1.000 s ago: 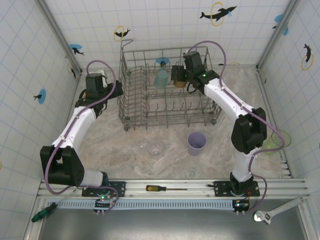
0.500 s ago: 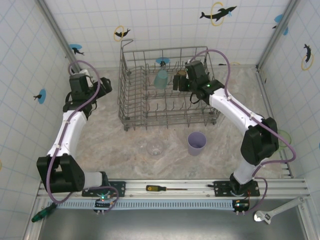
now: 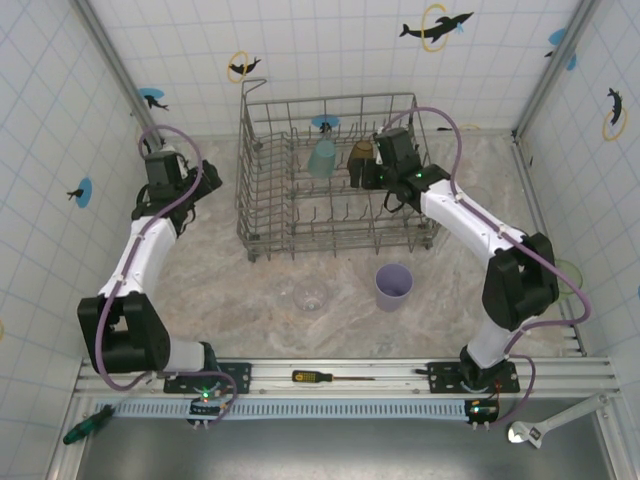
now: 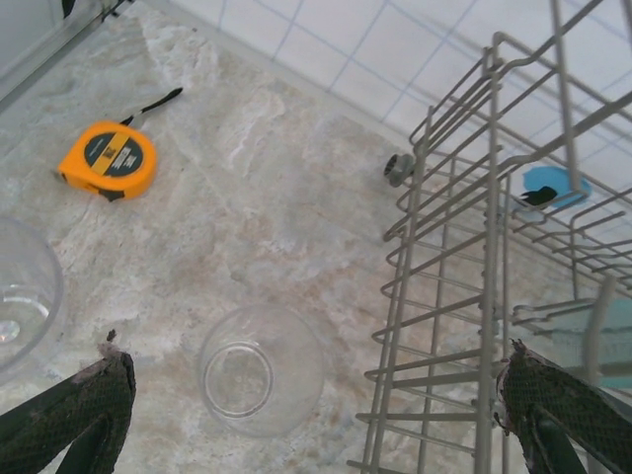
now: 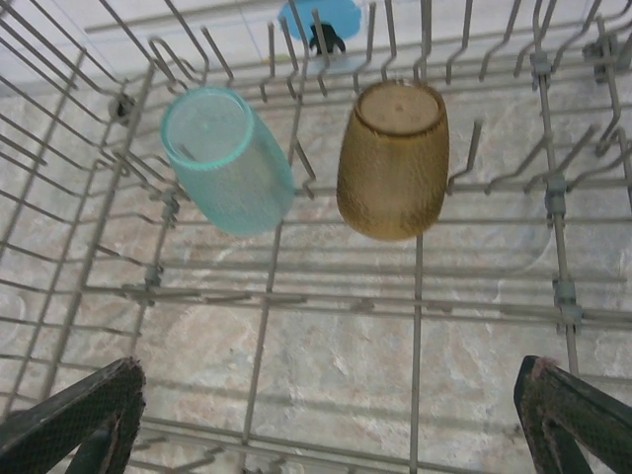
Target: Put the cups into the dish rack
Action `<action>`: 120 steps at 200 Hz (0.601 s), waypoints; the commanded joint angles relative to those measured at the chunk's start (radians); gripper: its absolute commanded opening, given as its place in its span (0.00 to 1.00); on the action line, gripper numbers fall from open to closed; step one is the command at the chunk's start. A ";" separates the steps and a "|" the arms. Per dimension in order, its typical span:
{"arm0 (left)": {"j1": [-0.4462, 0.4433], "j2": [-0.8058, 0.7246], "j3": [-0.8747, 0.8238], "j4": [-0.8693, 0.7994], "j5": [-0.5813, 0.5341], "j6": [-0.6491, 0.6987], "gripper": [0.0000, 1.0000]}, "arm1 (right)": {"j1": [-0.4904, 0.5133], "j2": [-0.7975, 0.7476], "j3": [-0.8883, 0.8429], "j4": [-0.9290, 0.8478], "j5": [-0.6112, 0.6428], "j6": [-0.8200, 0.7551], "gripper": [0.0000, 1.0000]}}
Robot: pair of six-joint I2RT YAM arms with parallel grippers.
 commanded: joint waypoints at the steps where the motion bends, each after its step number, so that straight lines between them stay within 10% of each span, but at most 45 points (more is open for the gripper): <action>1: 0.001 0.029 0.040 -0.047 -0.062 -0.052 0.98 | -0.020 -0.034 -0.040 0.011 -0.034 -0.004 1.00; 120: 0.001 0.139 0.044 -0.137 -0.070 -0.265 0.98 | -0.088 -0.059 -0.137 0.074 -0.105 0.023 1.00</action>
